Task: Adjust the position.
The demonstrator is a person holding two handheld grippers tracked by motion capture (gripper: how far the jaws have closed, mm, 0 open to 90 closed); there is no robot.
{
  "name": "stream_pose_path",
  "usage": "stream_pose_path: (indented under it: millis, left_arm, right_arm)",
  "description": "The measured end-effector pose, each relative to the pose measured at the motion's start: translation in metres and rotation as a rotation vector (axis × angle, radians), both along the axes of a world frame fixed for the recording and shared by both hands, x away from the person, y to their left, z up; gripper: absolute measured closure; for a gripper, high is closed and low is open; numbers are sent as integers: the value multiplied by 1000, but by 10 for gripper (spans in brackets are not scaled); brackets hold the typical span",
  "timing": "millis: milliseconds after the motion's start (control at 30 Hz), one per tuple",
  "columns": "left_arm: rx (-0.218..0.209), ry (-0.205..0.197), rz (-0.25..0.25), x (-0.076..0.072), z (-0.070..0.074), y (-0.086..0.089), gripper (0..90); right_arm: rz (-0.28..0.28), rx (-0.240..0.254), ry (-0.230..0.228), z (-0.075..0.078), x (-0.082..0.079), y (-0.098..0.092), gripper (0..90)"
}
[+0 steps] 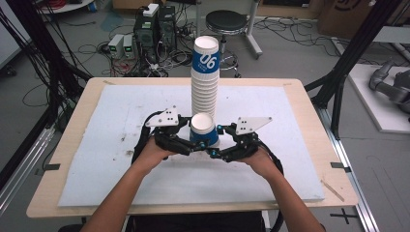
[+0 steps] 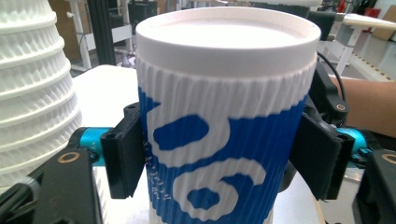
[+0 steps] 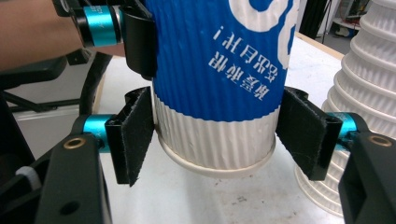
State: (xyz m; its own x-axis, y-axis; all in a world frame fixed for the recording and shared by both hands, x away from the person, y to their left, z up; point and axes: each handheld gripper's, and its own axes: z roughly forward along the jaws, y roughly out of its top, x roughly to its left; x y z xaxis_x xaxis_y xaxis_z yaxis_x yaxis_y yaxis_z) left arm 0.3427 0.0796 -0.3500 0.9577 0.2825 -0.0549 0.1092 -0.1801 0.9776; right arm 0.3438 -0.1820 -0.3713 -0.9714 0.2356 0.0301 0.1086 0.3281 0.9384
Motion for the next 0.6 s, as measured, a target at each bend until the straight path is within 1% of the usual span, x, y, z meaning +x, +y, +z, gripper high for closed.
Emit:
stream_pose_path:
  millis: [33, 67, 100, 133, 167, 200, 233, 267, 300, 333, 367, 433, 467, 500, 533, 567, 600]
  left_arm:
    - [18, -10, 16, 0, 1, -1, 192]
    - [22, -10, 29, -1, 3, -1, 192]
    - [14, -15, 34, 0, 8, 2, 175]
    - [14, -15, 34, 0, 8, 2, 175]
    - [0, -9, 30, 1, 13, 6, 175]
    - [0, -9, 30, 1, 13, 6, 177]
    - [-7, 7, 22, 3, 14, 6, 202]
    - [-8, 22, 8, 5, 14, 6, 202]
    - [-20, 44, -19, 8, 12, 7, 273]
    - [-20, 44, -19, 8, 12, 7, 287]
    - [-19, 44, -24, 8, 12, 7, 290]
    - [-6, 36, -26, 8, 12, 6, 295]
    - [-6, 38, -25, 8, 12, 6, 295]
    - [-5, 39, -27, 8, 12, 7, 298]
    - [-12, 44, -23, 8, 12, 7, 298]
    - [-13, 38, -14, 9, 13, 8, 298]
    - [-14, 29, -2, 9, 14, 8, 298]
  right_arm:
    - [-5, -7, -1, 0, 0, -1, 306]
    - [-5, -7, -1, 0, 0, -1, 306]
    - [-1, -22, -9, 1, 0, -3, 315]
    - [-1, -22, -9, 1, 0, -3, 315]
    - [-4, -57, -31, 2, -1, -4, 316]
    - [-4, -57, -31, 2, -1, -4, 316]
    - [11, -55, -31, 4, -2, -4, 322]
    - [11, -55, -31, 4, -2, -4, 322]
    - [20, -61, -34, 5, -3, -3, 326]
    - [20, -61, -34, 5, -3, -3, 326]
    - [25, -78, -27, 4, -3, -2, 330]
    - [24, -87, -31, 3, -2, -2, 329]
    - [24, -87, -31, 3, -2, -2, 329]
    - [19, -81, -35, 3, -2, -2, 275]
    - [19, -81, -35, 3, -2, -2, 275]
    - [-7, -52, -13, 2, -2, -3, 200]
    - [-7, -52, -13, 2, -2, -3, 200]
